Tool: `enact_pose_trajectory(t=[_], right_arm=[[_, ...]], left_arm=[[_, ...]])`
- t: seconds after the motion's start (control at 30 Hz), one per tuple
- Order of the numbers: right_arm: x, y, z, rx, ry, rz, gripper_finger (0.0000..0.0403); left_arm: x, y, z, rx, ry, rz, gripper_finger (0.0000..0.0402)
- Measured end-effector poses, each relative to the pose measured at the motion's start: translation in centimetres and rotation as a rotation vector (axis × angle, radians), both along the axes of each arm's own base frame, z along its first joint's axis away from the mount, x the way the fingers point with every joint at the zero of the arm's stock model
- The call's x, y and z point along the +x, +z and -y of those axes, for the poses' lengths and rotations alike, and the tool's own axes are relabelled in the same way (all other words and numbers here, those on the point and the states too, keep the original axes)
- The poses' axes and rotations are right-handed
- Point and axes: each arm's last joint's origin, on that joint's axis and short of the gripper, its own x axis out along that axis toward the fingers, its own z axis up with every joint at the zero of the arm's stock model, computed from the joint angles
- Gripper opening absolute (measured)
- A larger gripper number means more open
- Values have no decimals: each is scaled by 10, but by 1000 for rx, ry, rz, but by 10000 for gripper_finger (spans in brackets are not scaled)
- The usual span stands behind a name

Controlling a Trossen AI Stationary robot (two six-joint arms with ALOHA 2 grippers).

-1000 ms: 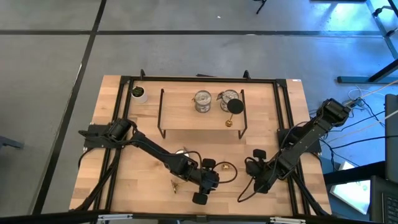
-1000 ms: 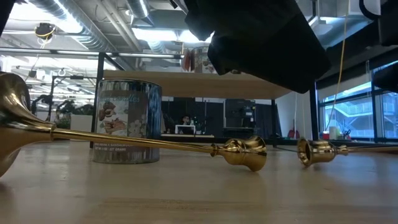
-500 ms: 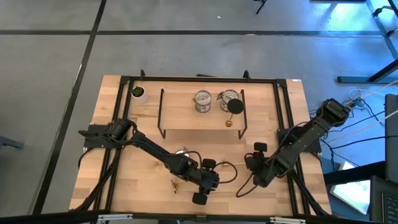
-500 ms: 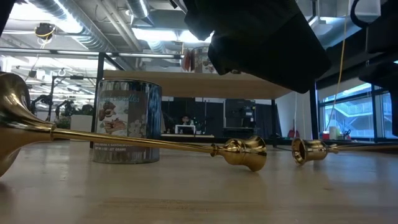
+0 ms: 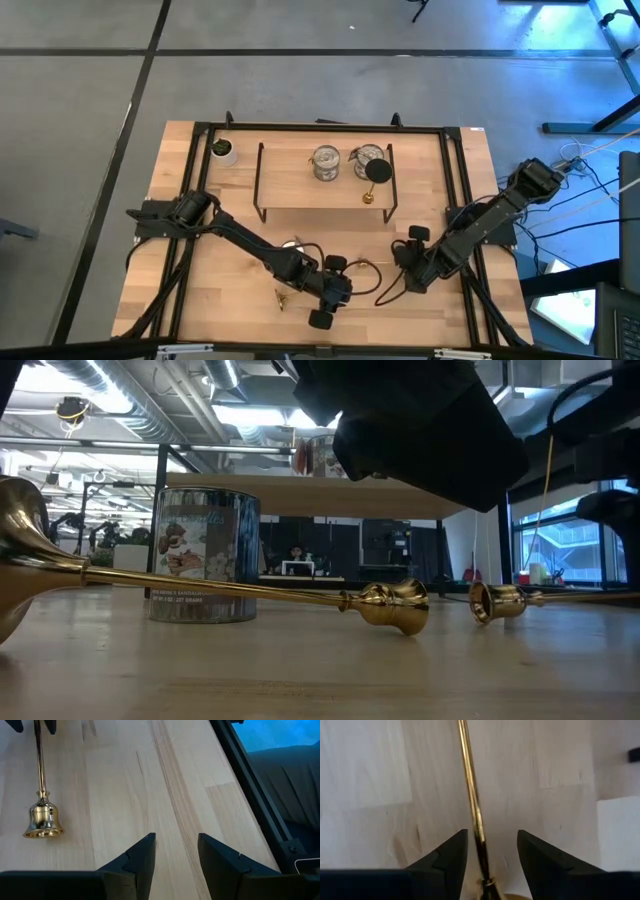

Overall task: Pick & Place candle stick holders
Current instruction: Put the right gold candle holder on the shelf

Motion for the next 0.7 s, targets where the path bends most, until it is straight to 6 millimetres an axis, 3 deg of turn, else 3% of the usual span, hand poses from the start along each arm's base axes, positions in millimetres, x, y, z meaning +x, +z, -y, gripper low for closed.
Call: enact_pose_trajectory(t=[0.2,0.47,0.7], right_arm=[[-1,-1,0,31,-32,-14,138],[-1,-1,-2,98,-85,-52,19],[10,19,-16,222,-92,-62,15]], left_arm=[[0,0,0,0,0,-1,143],[0,0,0,3,2,1,143],[0,0,0,16,3,7,143]])
